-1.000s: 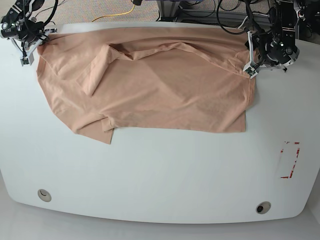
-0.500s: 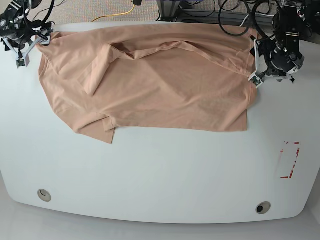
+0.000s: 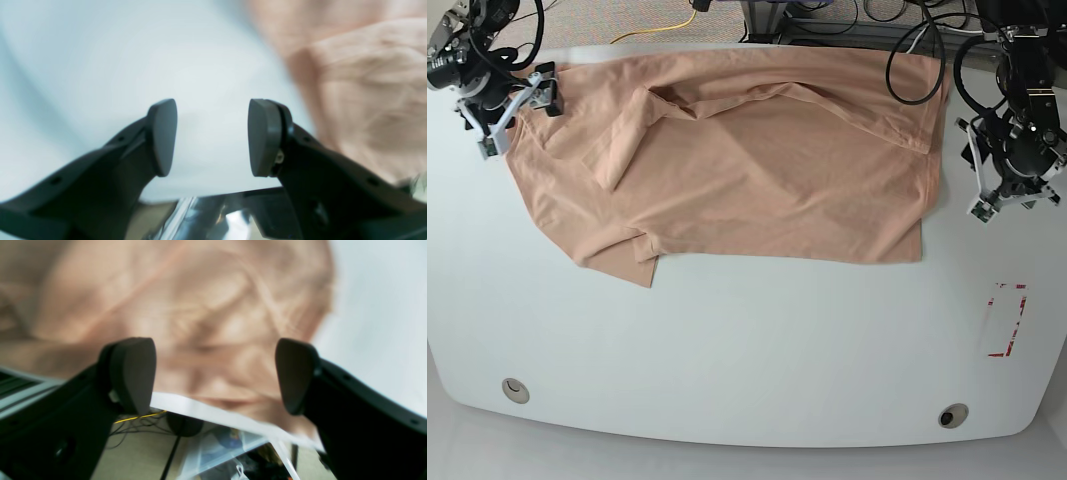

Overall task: Layout the t-shirt on the table in an organized manner, then fold the t-shirt properly
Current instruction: 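Release both grippers and move the right gripper over the shirt's collar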

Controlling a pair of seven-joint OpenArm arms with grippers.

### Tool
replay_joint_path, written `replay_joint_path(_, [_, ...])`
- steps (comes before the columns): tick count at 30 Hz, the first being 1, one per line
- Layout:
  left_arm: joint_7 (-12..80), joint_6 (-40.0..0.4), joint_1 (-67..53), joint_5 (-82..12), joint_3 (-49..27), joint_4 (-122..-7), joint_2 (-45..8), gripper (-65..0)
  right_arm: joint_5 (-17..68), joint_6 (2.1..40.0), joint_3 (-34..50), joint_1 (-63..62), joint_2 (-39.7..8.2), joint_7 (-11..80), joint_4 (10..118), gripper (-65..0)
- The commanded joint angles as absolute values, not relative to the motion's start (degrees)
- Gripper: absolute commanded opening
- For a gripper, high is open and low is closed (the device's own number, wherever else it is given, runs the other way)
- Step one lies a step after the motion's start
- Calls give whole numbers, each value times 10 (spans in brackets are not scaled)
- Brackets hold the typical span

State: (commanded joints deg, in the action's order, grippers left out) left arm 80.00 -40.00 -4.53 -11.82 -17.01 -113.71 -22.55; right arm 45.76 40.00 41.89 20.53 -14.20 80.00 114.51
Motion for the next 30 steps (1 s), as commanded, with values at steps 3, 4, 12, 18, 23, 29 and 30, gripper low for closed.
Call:
replay_joint_path(3, [800,-400,-35,-116,-171,-1136,-225,-336,457,400,393,193,-113,800,1144,-111])
replay_joint_path(4, [800,-400,-33,-116,-171,-1136,-225,-336,457,400,385,191,-109,800,1144,-111])
replay_joint_path(12, [800,-400,-36,-116,-171,-1135,-225,-336,457,400,295,189,-97,800,1144,-111])
replay_joint_path(18, [800,-400,-36,-116,-171,-1135,-225,-336,456,400,258,189,-97,792,1143,-111])
replay_joint_path(23, [800,-400,-36,-116,-171,-1135,-225,-336,456,400,240,189,-98,778,1125,-111])
replay_joint_path(29, [800,-400,-36,-116,-170,-1126,-224,-336,456,400,237,180,-98,773,1091,-113])
replay_joint_path(30, [800,-400,-36,-116,-170,-1123,-224,-336,456,400,237,178,-98,772,1089,-113])
